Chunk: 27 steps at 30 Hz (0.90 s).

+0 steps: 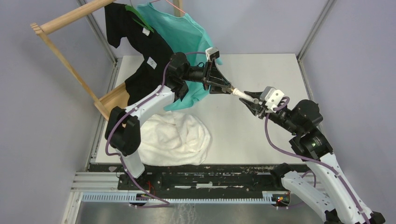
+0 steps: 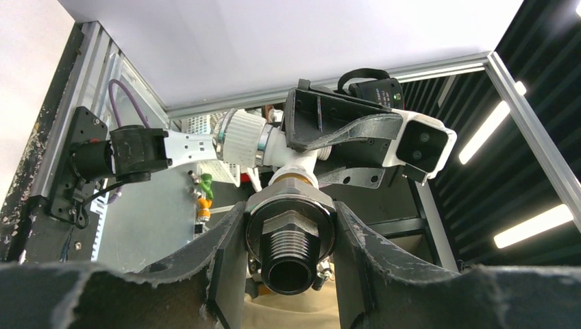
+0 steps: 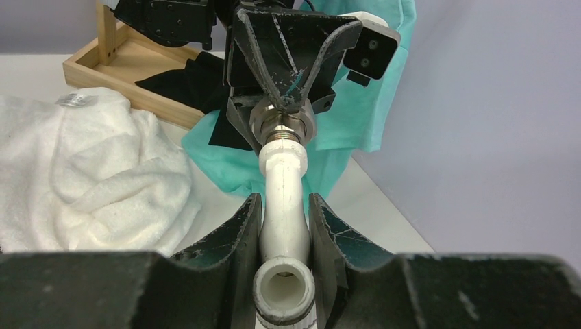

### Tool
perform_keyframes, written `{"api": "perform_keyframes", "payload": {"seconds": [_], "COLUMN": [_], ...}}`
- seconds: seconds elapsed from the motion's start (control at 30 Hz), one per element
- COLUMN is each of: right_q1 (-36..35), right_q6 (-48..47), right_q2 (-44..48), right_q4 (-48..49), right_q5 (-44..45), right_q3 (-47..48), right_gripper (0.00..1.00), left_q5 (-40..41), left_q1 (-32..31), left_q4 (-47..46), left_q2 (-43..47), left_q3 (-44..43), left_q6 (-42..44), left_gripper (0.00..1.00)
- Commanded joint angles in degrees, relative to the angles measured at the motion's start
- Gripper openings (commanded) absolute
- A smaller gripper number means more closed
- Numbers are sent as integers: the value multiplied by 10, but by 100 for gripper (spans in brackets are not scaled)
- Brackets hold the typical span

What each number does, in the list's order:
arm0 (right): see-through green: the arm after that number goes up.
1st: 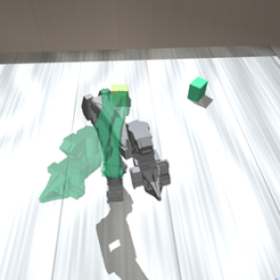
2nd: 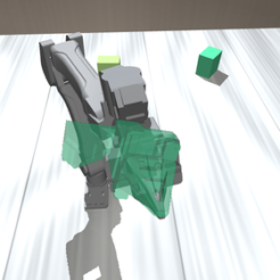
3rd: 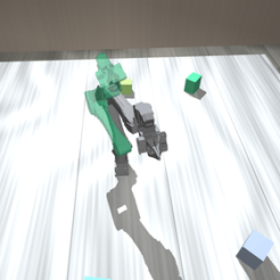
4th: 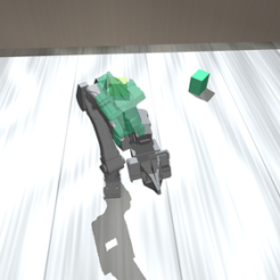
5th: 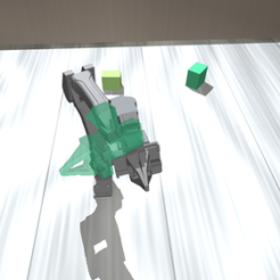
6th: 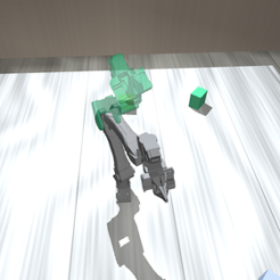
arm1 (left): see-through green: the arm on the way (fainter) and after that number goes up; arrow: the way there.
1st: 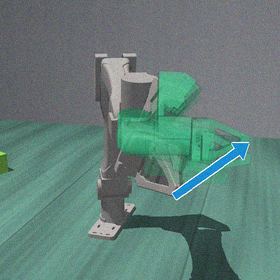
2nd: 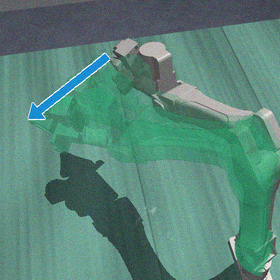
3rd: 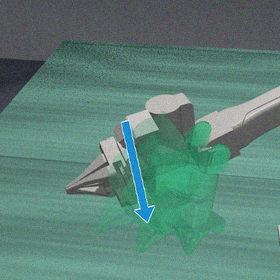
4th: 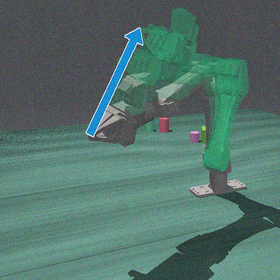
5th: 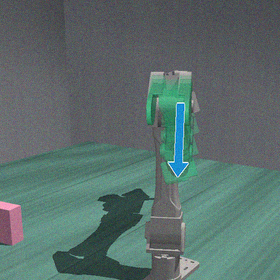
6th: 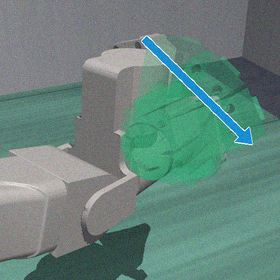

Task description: Install the water faucets

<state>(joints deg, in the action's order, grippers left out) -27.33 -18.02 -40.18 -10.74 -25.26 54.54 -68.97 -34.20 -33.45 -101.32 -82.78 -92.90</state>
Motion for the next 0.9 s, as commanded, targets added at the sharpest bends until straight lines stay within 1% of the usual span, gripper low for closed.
{"api": "perform_keyframes", "payload": {"seconds": [0.0, 0.23, 0.4, 0.87], "right_q1": [-6, -7, -8, -7], "right_q6": [23, 47, 92, 298], "right_q2": [1, -3, -17, -72], "right_q4": [83, 99, 113, 158], "right_q5": [-17, 5, 22, 6], "right_q3": [0, -22, -28, -23], "right_gripper": [1, 1, 1, 1], "left_q5": [1, 9, 9, 7], "left_q1": [-18, -17, -18, -17], "left_q4": [-17, -94, -100, -108], "left_q2": [20, 21, 24, 34], "left_q3": [-13, -1, 4, 13], "left_q6": [26, -30, -26, 0], "left_gripper": [3, 3, 3, 3]}}
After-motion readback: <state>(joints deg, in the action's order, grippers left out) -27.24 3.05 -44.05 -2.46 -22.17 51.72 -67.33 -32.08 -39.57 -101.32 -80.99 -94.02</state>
